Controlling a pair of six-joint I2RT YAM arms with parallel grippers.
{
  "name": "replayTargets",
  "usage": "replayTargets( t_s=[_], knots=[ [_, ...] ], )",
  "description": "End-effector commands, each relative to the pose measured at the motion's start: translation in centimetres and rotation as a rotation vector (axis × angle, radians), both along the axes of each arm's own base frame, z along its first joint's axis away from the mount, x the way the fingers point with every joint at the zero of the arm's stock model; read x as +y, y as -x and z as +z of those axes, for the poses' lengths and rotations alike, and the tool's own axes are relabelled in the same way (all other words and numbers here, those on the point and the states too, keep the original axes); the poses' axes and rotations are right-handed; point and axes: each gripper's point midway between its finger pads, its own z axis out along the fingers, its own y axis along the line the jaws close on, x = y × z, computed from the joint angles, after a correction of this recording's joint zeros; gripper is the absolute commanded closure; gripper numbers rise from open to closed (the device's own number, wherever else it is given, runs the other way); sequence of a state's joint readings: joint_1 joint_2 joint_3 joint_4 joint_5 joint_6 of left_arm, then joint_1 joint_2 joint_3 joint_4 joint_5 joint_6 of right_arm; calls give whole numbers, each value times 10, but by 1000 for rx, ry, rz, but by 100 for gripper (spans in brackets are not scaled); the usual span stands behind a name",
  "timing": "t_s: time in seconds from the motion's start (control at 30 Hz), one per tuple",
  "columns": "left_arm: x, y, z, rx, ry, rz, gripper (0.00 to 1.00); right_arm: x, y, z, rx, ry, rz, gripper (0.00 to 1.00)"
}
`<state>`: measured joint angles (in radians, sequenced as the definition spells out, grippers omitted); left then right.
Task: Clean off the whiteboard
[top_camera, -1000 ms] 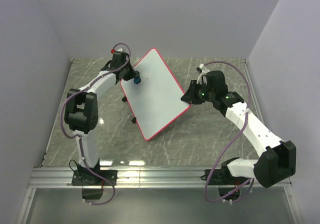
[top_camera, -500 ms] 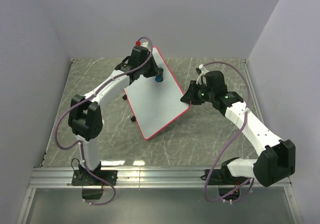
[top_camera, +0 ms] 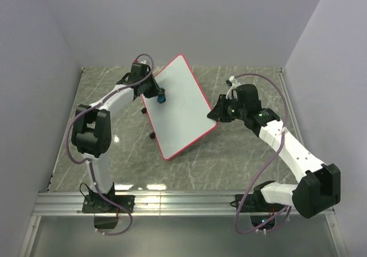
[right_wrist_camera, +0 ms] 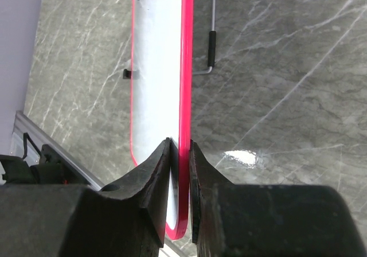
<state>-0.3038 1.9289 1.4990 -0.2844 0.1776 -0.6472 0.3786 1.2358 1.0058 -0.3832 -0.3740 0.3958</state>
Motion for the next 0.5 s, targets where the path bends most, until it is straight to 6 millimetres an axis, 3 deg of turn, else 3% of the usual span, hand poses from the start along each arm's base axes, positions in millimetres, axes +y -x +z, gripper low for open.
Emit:
replayTargets(
  t_s=[0.0, 0.13, 0.27, 0.3, 0.47],
  knots=[
    [6, 18, -50, 111, -54, -34, 100, -6, 12, -12, 6, 66, 29, 100],
    [-1, 11, -27, 60, -30, -68, 100, -5, 11, -10, 3, 64, 32, 100],
    [-27, 7, 16, -5, 27, -149, 100, -3, 7, -9, 4, 62, 36, 100],
    [-38, 8, 37, -38, 43, -181, 100, -2, 6, -8, 2, 59, 34, 100],
    [-46, 10, 98, -139, 58, -171, 100, -2, 2, -1, -12, 55, 22, 100]
  ],
)
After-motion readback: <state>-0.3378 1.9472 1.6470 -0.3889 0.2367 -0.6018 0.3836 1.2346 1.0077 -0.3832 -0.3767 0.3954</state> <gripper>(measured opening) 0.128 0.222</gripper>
